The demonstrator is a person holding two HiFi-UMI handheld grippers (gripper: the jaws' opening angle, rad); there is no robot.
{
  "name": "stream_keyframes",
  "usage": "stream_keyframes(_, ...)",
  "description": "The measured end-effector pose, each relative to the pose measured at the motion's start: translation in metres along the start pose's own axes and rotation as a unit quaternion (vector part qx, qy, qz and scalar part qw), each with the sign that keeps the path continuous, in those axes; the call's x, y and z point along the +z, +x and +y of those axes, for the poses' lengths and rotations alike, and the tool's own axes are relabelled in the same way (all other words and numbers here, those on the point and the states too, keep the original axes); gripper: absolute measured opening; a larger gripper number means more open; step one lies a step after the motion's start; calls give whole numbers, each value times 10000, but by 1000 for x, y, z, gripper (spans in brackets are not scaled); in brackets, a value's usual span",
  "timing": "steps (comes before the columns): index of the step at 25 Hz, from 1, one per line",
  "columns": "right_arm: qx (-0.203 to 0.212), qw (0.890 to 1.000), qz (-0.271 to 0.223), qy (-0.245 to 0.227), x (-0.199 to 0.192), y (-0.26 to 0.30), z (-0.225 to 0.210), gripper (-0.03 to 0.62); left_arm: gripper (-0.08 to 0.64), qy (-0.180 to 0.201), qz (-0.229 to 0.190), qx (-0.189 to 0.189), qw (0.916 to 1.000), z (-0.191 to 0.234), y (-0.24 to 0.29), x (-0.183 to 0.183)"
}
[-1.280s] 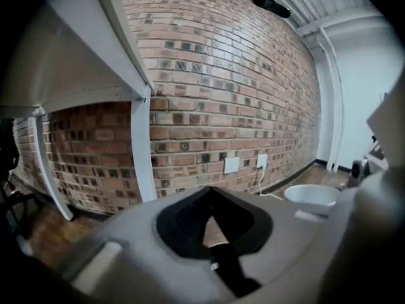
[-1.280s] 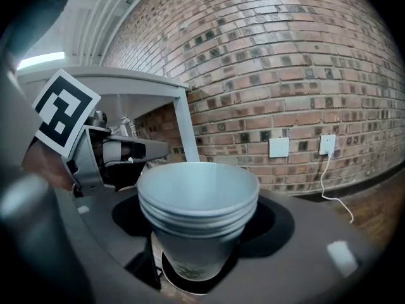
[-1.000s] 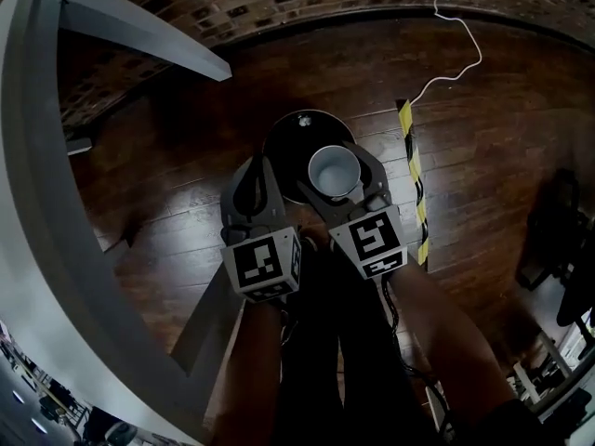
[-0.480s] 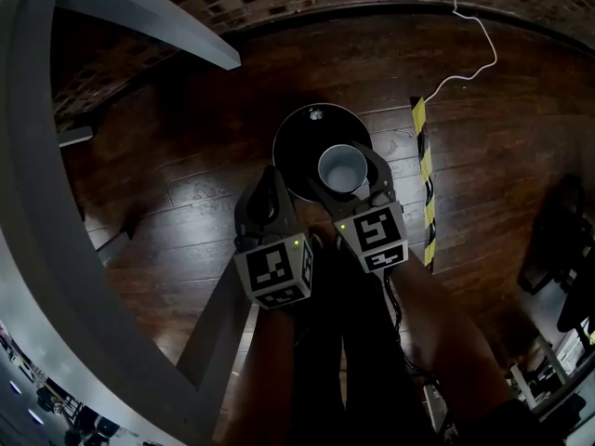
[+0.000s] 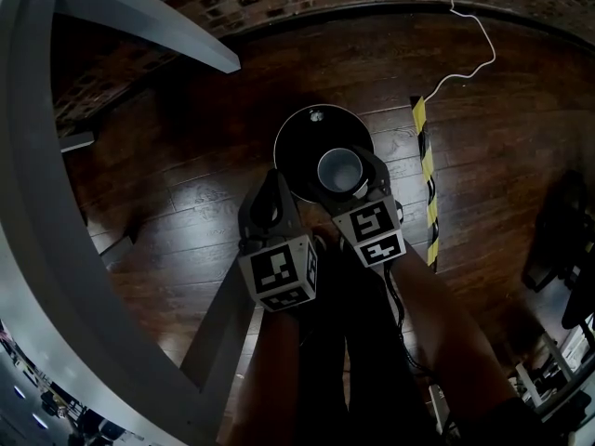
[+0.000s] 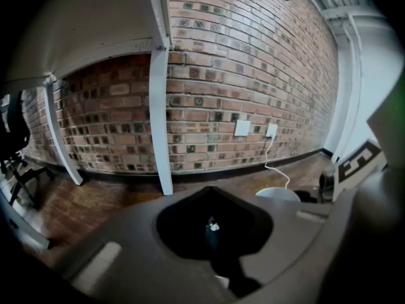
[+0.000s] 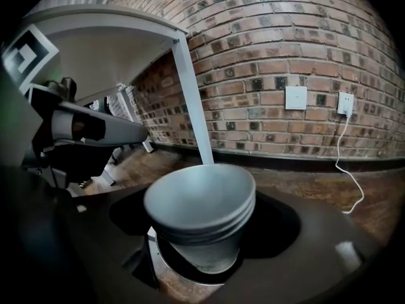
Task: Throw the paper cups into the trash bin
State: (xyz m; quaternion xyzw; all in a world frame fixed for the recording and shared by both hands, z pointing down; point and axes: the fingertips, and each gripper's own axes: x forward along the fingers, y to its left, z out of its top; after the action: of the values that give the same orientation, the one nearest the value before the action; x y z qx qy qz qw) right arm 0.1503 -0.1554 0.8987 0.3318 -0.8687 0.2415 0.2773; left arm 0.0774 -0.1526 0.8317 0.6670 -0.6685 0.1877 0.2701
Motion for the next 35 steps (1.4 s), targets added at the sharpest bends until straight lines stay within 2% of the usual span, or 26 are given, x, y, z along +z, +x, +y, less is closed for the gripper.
stream_keyframes(7,-36,9999,97,118,-6,2,-1,399,5,32,-2,-14,10000,2,-1,-1)
stream_keyframes(15,-232,9993,-225,177,17,-15,-8,389,5,-36,45,4,10000,-4,-10,1)
stream_keyframes(20,-506,9963,-666,214,51,-46,-12,275,5,-242,15,-75,9997,-19,-25,12)
stream_keyframes(23,-650,9935,-917,196,76,-64,-15,238,5,-309,-117,-178,9993,-31,-30,30)
stream_keyframes(29,-741,9895,-1241,28,130,-99,-19,145,5,-353,-498,-341,9976,-53,-42,87)
stream_keyframes(32,-702,9878,-1387,33,157,-117,-12,135,5,-297,-692,-371,9965,-60,-57,118)
stream_keyframes(35,-795,9840,-1593,-32,183,-139,-9,62,5,-243,-878,-406,9950,-67,-71,143)
